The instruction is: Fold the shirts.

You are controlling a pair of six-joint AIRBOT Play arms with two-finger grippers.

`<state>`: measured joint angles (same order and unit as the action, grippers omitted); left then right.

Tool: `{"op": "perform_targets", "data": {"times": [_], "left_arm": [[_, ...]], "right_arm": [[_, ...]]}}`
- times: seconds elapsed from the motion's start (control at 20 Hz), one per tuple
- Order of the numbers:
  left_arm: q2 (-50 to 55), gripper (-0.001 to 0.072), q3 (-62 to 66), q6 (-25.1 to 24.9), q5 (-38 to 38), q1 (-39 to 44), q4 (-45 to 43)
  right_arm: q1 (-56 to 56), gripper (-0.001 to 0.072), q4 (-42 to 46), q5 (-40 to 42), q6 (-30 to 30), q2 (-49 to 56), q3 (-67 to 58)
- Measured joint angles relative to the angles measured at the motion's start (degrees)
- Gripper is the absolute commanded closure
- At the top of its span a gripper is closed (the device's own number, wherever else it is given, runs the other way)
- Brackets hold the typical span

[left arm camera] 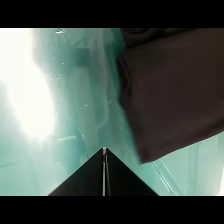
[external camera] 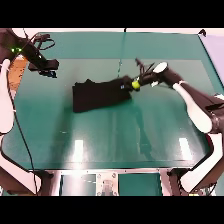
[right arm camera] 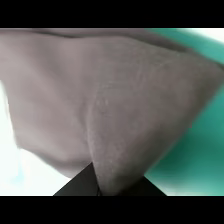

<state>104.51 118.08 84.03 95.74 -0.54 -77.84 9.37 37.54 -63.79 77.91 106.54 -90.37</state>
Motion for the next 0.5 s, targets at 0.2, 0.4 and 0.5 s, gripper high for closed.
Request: {"op": "perform_targets", "data": {"times": [0.2, 0.4, 0.5], "left_arm": [[0.00, 0.0681, 0.00, -0.04, 0.52, -0.02, 0.04], [0.00, 0.0681, 0.00, -0.07, 1.18, -0.02, 0.09], [0.00, 0.0681, 0.00, -0.07, 1.40, 0.00, 0.20]], "right_arm": [[-7.21, 0.0698, -0.42, -4.50, 4.28, -8.87, -7.54], [-20.50, 0.0698, 0.13, -7.58, 9.86, -17.86, -10.84], [-28.22, 0.0698, 2.01, -9.33, 12.74, -21.31, -11.41]]}}
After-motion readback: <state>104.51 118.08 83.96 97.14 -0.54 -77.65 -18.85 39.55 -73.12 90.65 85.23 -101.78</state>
